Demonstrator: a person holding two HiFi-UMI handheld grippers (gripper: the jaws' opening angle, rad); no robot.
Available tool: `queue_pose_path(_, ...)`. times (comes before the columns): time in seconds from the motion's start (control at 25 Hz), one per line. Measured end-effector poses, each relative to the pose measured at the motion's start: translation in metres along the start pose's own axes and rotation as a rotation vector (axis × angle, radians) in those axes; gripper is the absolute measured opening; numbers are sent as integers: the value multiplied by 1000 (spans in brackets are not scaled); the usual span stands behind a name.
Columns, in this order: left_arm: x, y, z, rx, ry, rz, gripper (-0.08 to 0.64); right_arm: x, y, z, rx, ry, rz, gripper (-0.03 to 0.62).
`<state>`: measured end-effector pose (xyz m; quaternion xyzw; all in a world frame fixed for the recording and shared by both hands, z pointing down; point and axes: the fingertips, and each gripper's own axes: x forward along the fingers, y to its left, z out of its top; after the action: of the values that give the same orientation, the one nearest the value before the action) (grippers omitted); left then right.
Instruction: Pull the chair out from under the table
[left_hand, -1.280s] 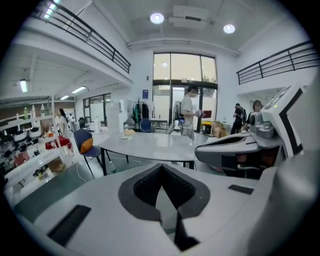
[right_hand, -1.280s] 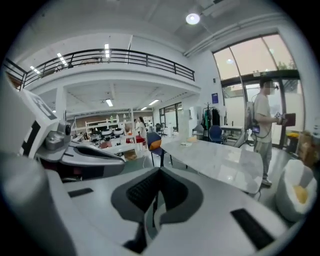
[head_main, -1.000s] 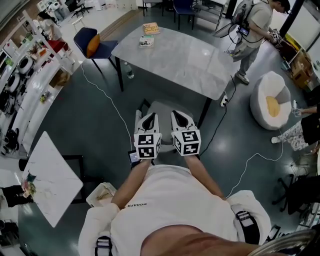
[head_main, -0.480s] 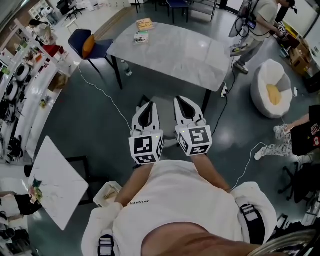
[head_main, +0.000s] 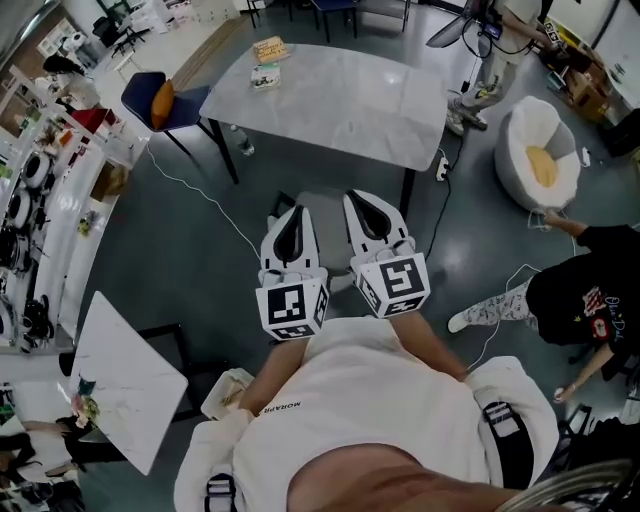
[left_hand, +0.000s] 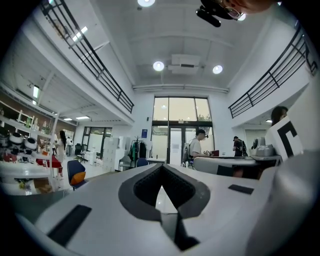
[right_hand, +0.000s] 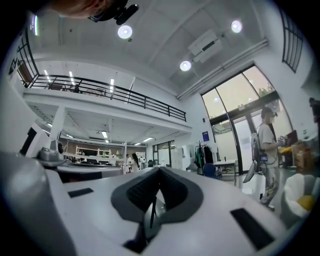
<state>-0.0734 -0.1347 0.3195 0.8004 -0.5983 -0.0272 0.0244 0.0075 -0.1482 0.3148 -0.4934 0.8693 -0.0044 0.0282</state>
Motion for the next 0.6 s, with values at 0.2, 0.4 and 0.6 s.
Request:
queue_pose_path(0.2, -1, 2, -6, -8, 15, -3, 5, -3, 0, -1, -2, -3, -5, 12)
queue_pose_path(0.4, -2, 5, -4, -16, 15, 4, 4, -4, 1, -1, -9, 4, -11, 12)
queue_pose_path(0.6, -2, 5, -4, -21, 13, 13, 5, -7, 0, 0, -18, 1, -12, 12)
